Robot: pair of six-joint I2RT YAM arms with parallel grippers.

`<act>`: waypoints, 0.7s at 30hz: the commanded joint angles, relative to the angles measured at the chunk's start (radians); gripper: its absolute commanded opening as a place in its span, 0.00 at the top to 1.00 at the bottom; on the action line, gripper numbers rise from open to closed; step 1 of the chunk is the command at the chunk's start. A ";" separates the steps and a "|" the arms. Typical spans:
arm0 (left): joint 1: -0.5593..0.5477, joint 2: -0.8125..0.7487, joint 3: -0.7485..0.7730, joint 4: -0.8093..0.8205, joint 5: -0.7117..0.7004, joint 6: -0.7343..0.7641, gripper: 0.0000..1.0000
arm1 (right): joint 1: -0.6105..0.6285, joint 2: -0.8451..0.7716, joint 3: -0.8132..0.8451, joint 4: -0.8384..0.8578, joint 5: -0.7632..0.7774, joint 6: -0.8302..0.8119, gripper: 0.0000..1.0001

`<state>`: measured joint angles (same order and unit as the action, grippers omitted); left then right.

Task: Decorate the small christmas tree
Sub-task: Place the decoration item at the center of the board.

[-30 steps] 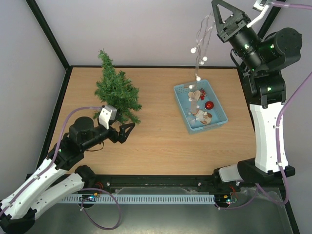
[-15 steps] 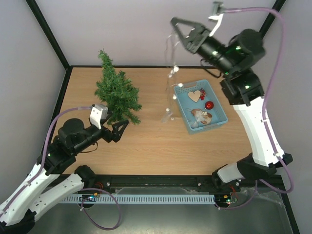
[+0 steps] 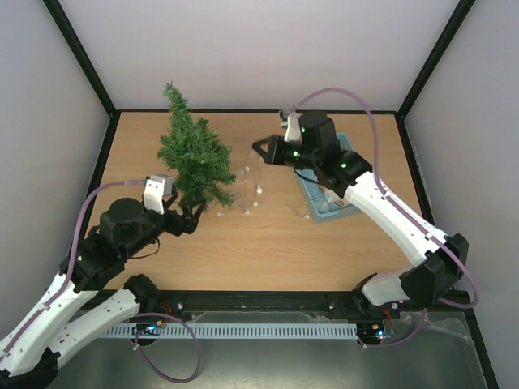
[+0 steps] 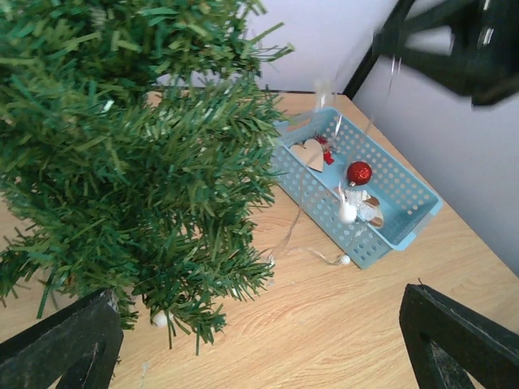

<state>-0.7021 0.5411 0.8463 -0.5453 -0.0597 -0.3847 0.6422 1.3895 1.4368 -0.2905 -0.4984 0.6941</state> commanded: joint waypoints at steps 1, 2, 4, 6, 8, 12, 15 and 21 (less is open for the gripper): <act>-0.004 0.007 -0.003 -0.028 -0.075 -0.087 0.06 | 0.008 -0.030 -0.091 -0.118 0.008 -0.174 0.98; -0.004 0.012 -0.001 -0.029 -0.082 -0.095 0.06 | 0.008 -0.034 -0.110 -0.151 0.018 -0.196 0.98; -0.004 0.019 0.008 -0.028 -0.084 -0.105 0.05 | 0.008 -0.059 -0.191 -0.183 0.013 -0.215 0.98; -0.004 0.020 0.010 -0.016 -0.081 -0.106 0.05 | 0.008 -0.088 -0.271 -0.204 0.010 -0.212 0.98; -0.004 0.018 0.004 -0.001 -0.087 -0.106 0.05 | 0.008 -0.116 -0.325 -0.251 0.062 -0.193 0.98; -0.004 0.022 -0.006 0.028 -0.090 -0.113 0.05 | 0.008 -0.228 -0.394 -0.326 0.273 -0.135 0.98; -0.003 0.033 -0.019 0.061 -0.087 -0.117 0.05 | 0.008 -0.307 -0.457 -0.291 0.211 -0.110 0.98; -0.004 0.063 -0.027 0.092 -0.068 -0.097 0.05 | 0.008 -0.384 -0.590 -0.275 0.213 0.005 0.82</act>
<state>-0.7021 0.5907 0.8368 -0.5041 -0.1333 -0.4904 0.6441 1.0313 0.9138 -0.5503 -0.3485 0.6151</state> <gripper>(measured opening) 0.952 0.108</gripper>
